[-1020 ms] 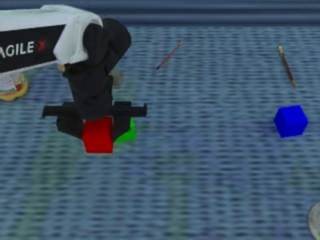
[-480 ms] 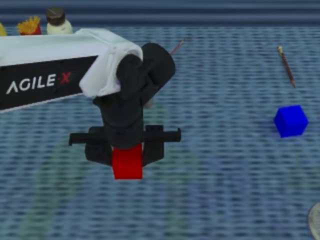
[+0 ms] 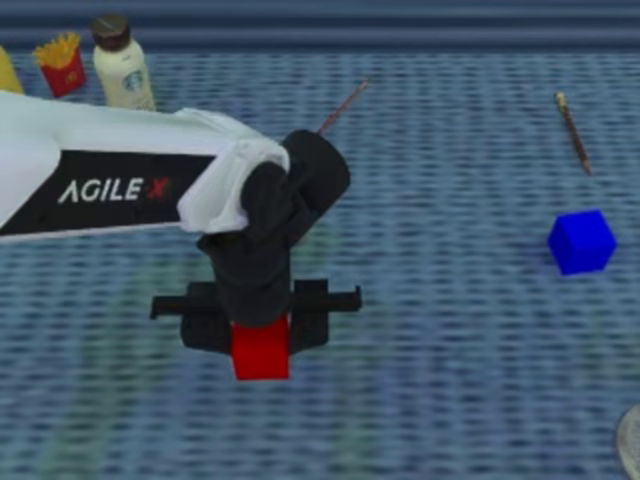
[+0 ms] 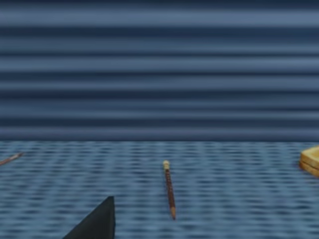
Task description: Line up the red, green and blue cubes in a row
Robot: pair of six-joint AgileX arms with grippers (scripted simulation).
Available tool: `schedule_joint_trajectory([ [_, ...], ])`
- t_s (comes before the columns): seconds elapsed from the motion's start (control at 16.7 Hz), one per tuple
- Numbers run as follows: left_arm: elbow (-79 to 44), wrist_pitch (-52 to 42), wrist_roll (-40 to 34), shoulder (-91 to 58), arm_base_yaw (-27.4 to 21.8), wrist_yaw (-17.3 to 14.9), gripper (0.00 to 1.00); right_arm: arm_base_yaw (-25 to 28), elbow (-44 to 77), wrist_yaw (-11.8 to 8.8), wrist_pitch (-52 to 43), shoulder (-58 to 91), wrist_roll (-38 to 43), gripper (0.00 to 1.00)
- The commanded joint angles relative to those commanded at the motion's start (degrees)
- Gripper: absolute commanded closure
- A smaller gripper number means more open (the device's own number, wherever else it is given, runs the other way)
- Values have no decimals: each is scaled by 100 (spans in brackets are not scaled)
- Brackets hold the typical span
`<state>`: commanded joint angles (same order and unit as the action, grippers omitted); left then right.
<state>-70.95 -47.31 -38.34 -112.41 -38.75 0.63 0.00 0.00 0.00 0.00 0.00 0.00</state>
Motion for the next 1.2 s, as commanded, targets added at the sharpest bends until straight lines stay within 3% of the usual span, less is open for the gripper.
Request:
schedule_joint_trajectory([
  [0.42,283,494,-2,-215,-9,6,100,0,0,0,0,0,0,0],
  [1.2,283,494,-2,-215,-9,6,2,0,0,0,0,0,0,0],
])
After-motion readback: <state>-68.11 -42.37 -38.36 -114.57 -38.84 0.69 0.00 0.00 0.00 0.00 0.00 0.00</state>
